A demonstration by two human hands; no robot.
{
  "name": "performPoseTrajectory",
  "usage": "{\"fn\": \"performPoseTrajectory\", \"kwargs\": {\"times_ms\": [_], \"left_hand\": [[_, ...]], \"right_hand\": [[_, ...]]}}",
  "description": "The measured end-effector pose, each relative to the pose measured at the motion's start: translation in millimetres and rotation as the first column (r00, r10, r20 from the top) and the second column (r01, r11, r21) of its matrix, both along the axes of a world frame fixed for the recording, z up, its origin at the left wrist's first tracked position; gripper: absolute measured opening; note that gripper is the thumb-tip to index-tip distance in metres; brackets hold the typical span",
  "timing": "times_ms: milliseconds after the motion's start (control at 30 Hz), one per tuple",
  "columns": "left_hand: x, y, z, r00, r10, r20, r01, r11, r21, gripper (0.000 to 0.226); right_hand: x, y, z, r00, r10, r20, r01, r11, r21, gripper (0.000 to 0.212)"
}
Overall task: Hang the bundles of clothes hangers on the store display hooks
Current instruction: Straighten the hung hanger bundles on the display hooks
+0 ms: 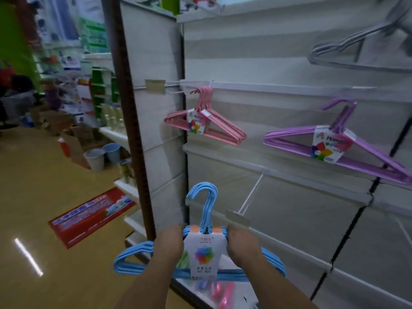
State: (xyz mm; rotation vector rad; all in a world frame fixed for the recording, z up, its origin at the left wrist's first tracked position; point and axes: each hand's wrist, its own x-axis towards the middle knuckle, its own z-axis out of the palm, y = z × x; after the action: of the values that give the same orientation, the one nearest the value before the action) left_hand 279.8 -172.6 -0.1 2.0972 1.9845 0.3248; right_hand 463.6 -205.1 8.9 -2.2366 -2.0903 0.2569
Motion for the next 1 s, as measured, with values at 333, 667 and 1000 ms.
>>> {"fn": "performPoseTrajectory", "kwargs": {"times_ms": [333, 667, 1000], "left_hand": [[49.5, -10.3, 19.3, 0.969, -0.246, -0.031, 0.247, 0.969, 0.013, 0.040], [151.7, -80.1, 67.9, 0.949, -0.308, -0.067, 0.316, 0.927, 0.202, 0.037], [279.9, -131.1, 116.5, 0.860, -0.509, 0.039, 0.464, 0.812, 0.354, 0.021]], "right_hand": [[45.8, -38.0, 19.1, 0.981, -0.148, 0.124, 0.148, 0.989, 0.015, 0.030], [138.5, -126.7, 76.3, 0.957, -0.249, 0.149, 0.217, 0.955, 0.203, 0.025], [249.1, -204.4, 130.5, 0.840, -0.509, 0.187, 0.418, 0.828, 0.375, 0.030]]}}
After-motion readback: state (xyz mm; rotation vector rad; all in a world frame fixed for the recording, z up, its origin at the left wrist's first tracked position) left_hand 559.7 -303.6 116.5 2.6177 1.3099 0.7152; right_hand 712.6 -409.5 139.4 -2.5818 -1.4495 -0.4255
